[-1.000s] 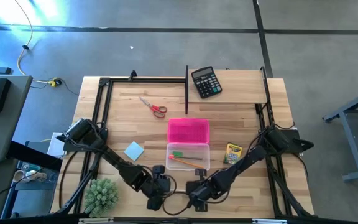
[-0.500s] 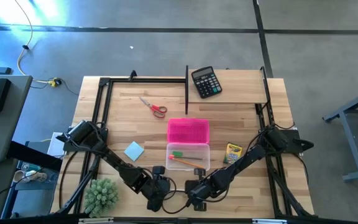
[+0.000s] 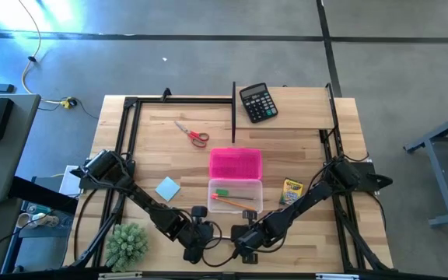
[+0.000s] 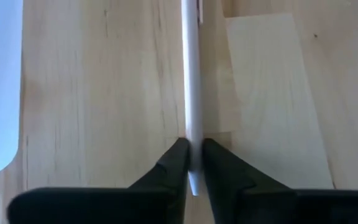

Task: Pack school essentials
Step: Put the pink pen into the pink supply box

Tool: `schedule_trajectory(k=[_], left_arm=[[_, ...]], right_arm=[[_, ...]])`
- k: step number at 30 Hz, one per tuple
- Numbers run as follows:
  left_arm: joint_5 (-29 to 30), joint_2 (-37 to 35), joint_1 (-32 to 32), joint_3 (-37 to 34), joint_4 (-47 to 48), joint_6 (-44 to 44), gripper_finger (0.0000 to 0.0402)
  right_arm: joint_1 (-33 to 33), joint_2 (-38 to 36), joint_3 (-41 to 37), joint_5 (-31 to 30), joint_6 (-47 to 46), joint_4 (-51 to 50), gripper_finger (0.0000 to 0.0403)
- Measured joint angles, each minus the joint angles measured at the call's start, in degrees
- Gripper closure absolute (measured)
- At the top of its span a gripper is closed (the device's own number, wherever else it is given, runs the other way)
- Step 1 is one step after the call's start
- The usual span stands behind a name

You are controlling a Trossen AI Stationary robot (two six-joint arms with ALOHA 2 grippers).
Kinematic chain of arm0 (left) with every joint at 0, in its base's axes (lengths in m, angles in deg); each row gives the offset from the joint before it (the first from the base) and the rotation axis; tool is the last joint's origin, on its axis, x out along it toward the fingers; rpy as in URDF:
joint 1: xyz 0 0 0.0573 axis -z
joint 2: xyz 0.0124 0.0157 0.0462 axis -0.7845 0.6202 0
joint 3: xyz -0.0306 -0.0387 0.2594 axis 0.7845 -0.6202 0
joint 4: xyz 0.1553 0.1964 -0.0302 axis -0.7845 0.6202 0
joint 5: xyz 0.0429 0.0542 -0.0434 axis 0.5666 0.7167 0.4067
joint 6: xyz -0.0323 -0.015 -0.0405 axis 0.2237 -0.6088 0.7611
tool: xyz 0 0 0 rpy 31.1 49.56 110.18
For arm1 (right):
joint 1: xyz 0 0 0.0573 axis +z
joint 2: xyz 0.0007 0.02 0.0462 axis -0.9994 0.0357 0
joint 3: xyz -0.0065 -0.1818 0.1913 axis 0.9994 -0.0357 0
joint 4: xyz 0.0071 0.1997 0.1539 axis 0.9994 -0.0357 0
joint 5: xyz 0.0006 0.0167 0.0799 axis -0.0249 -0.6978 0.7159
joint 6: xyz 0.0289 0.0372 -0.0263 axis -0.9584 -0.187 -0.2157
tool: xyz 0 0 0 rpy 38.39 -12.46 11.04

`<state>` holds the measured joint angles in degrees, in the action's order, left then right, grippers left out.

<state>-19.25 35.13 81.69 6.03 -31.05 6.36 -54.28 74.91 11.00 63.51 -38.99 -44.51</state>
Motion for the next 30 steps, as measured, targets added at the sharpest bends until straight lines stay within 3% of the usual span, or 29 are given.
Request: schedule_trajectory(k=[5,13,24,30], left_arm=[[0.00,-0.04,0.00,-0.02,0.02,-0.23,0.0393],[0.04,-0.04,0.45,-0.12,-0.38,0.26,0.0398],[-0.17,-0.10,0.48,-0.13,-1.02,0.80,0.0400],[0.81,-1.05,0.52,-0.17,-1.46,1.01,0.0397]], right_arm=[[0.00,0.00,0.02,0.04,0.00,0.00,0.0382],[0.04,-0.02,0.04,-0.26,-0.11,0.00,0.0377],[0.07,-3.79,-0.02,-2.40,-1.51,-0.81,0.0284],[0.17,-7.01,0.00,-3.59,-1.56,-2.46,0.0261]])
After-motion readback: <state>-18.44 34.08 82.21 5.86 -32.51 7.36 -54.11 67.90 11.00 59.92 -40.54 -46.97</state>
